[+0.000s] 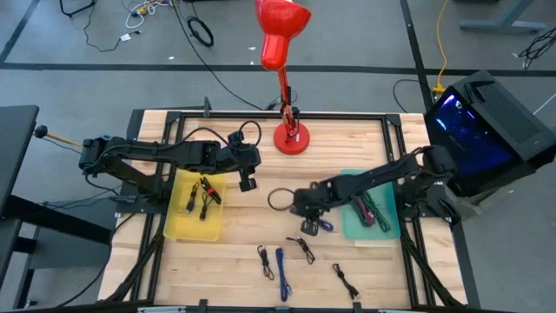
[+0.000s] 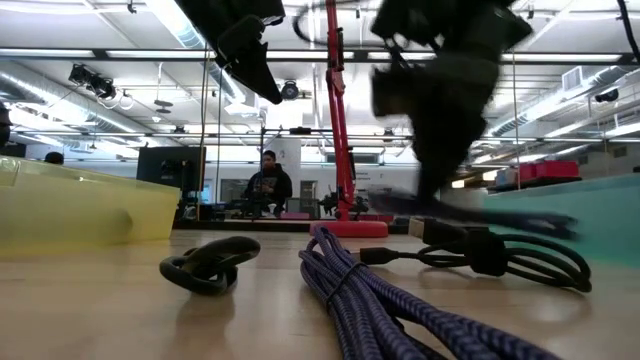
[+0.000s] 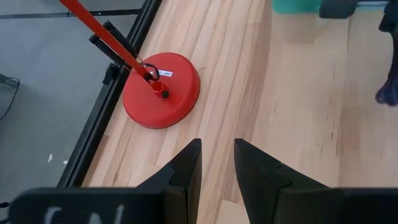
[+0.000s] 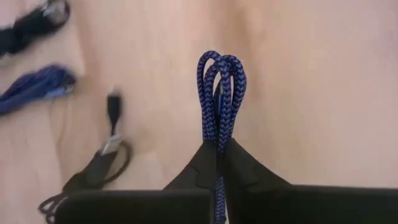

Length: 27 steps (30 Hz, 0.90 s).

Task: Pick & Place USB Port
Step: Put the top blue USB cable into the blue transparent bin

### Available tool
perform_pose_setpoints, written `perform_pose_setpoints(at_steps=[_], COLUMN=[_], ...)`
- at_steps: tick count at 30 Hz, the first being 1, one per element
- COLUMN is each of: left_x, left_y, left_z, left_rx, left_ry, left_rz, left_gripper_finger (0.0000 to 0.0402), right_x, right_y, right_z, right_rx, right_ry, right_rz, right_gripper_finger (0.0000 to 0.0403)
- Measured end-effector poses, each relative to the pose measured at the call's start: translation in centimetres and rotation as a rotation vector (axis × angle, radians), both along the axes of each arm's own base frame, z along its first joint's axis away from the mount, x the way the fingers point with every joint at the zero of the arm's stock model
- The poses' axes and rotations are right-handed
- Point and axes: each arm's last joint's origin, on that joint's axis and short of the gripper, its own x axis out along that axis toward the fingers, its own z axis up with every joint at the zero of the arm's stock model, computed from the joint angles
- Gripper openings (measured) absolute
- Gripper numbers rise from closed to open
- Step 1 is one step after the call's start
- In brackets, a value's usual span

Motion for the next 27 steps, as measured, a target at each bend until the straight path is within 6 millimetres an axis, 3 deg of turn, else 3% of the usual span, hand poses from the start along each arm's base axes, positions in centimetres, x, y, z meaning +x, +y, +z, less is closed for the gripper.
perform_pose_setpoints(at_steps=[5,9,13,21,27], left_x=[0.0,0.0,0.0,-0.2,-0.2], left_y=[0.0,0.0,0.0,0.0,0.0], left_z=[0.0,0.0,-0.1,-0.2,-0.2], left_rx=[0.0,-0.002,-0.003,-0.008,-0.009], left_ry=[0.0,0.0,0.006,0.023,0.03], left_rz=[0.0,0.002,0.003,0.007,0.008], left_gripper_finger=[0.0099,0.0099,0.0099,0.0099,0.0099], right_x=[1.3,0.8,-0.4,-7.5,-13.6], right_y=[-2.0,-3.9,-4.8,-4.7,-3.6], right_z=[3.4,5.3,7.8,12.3,11.4], right_rx=[-0.108,-0.249,-0.269,-0.306,-0.267], right_ry=[0.002,0.093,0.039,0.007,0.069], right_rz=[-0.004,-0.099,-0.178,-0.451,-0.674], right_gripper_finger=[0.0002,0.0001,0.0001,0.0,0.0])
